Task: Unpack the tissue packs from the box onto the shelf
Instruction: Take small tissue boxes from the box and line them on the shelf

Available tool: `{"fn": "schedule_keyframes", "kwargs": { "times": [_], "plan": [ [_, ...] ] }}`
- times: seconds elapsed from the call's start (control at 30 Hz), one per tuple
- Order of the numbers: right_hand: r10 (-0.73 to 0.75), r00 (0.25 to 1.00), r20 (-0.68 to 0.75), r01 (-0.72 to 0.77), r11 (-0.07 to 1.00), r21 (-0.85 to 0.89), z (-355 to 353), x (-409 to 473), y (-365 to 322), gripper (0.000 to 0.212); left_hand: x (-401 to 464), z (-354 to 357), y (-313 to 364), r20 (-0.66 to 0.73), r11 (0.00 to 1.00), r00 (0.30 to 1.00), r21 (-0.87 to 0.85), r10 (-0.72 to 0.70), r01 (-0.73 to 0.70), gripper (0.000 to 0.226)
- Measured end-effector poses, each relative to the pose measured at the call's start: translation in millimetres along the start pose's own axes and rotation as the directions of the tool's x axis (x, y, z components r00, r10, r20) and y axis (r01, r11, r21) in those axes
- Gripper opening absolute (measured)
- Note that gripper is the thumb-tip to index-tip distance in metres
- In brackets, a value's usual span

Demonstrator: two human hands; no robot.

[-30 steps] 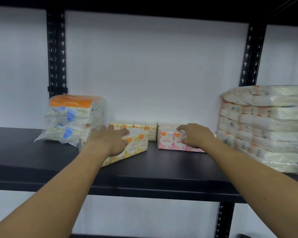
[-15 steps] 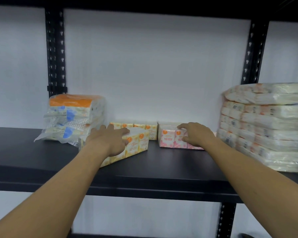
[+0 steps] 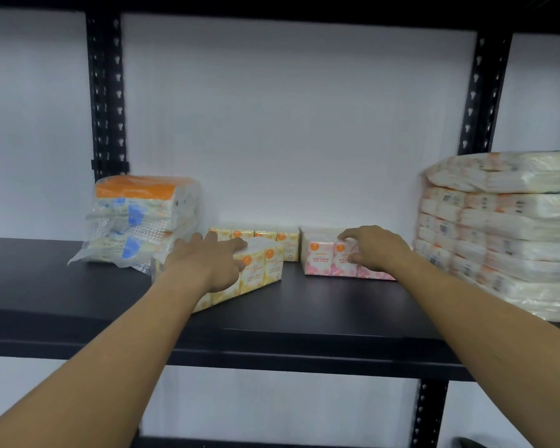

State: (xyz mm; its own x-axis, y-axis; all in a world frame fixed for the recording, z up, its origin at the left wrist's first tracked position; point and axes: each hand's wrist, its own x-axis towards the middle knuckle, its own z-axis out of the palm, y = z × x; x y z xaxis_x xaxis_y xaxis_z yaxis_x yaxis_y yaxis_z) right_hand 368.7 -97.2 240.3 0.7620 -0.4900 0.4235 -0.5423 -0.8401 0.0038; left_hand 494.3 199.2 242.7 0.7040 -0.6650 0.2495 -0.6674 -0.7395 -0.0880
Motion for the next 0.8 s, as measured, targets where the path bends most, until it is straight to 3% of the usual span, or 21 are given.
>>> {"fn": "schedule_keyframes", "kwargs": {
  "times": [0.3,0.43,0.57,0.8],
  "plan": [
    [0.053,0.999,-0.011,-0.054,0.998,-0.012,10.5,-6.2,-7.6,0.053,0.5,0.1,-0.3,-0.003,1.000,1.000,-0.005,0.006,-0.006,0.049],
    [0.054,0.991,-0.126,-0.057,0.998,-0.020,24.9,-23.5,-23.3,0.069,1.1,0.0,-0.8,-0.001,1.000,1.000,-0.011,0.017,-0.017,0.050],
    [0.001,0.986,-0.169,-0.001,1.000,-0.001,29.8,-33.8,-29.4,0.070,2.5,-1.4,-2.3,0.016,0.999,0.999,-0.018,0.030,-0.029,0.059],
    [-0.036,0.987,-0.158,0.033,0.999,-0.017,33.2,-36.1,-25.9,0.066,10.7,-2.1,1.9,-0.122,0.994,0.988,0.055,0.097,-0.091,0.055]
  ]
}}
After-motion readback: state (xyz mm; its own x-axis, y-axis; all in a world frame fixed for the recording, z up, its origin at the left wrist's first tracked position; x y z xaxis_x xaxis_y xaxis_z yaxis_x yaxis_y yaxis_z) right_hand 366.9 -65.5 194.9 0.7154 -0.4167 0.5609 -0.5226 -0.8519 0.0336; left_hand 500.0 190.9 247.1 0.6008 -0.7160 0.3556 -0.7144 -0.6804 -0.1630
